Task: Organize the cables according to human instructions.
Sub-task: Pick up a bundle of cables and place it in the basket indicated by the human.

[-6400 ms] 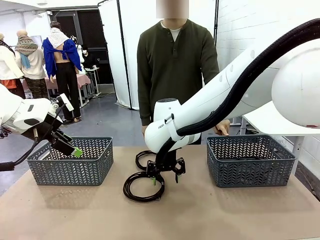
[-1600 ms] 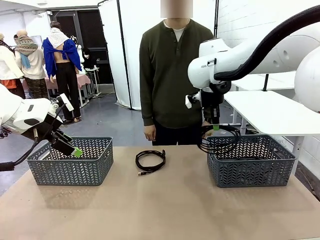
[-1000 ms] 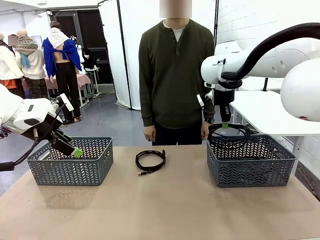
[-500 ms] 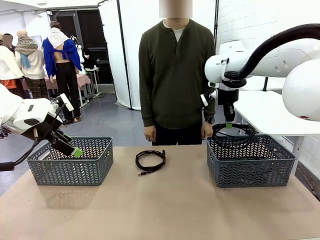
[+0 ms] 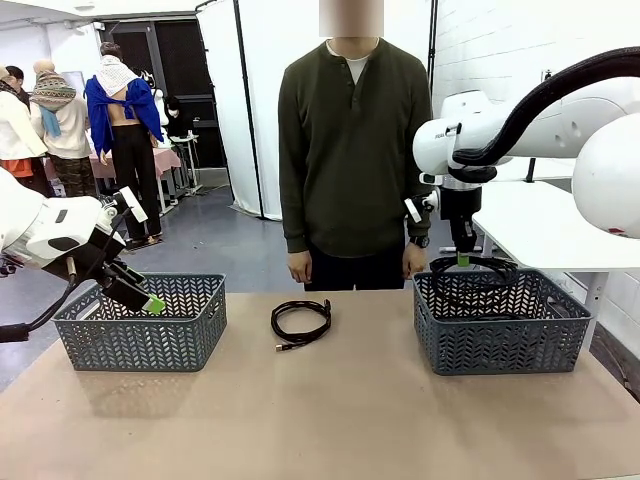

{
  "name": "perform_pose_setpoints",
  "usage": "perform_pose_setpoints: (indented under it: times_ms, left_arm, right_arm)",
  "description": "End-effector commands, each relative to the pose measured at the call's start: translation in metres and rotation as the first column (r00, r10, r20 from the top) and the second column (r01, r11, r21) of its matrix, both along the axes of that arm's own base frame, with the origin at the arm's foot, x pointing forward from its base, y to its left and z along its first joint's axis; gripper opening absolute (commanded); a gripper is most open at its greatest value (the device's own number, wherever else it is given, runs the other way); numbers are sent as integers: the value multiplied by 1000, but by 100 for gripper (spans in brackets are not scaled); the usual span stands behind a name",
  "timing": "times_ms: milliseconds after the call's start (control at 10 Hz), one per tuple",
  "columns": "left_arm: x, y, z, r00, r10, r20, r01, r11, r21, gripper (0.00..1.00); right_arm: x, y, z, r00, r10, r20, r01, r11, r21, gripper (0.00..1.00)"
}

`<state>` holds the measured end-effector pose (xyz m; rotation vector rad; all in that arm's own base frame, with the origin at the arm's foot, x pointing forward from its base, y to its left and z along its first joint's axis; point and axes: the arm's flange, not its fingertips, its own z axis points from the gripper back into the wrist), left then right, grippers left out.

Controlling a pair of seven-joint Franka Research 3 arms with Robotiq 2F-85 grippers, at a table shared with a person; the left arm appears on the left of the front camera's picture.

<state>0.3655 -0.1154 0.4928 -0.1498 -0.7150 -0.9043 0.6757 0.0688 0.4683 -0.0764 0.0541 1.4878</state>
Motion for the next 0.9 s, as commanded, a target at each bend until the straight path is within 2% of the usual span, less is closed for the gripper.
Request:
perform_pose_setpoints:
  times_ms: [0, 200, 300, 500, 800]
  left_arm:
    - [2, 1, -1, 1000, -1, 0, 1, 1000, -15, 100]
    - [2, 1, -1, 1000, -1, 0, 1, 1000, -15, 100]
    - [2, 1, -1, 1000, -1, 0, 1, 1000, -15, 100]
    - [2, 1, -1, 1000, -1, 0, 1, 1000, -15, 100]
    - [2, 1, -1, 1000, -1, 0, 1, 1000, -15, 100]
  right_arm:
    - [-9, -5, -3, 999, 33, 24, -33, 999, 14, 0]
    - [-11, -6, -4, 999, 38, 15, -38, 999, 12, 0]
    - [-13, -6, -5, 998, 53, 16, -53, 998, 17, 3]
    - [-14, -8, -6, 999, 43, -15, -43, 999, 25, 43]
    - [-15, -9, -1, 999, 40, -12, -39, 998, 43, 100]
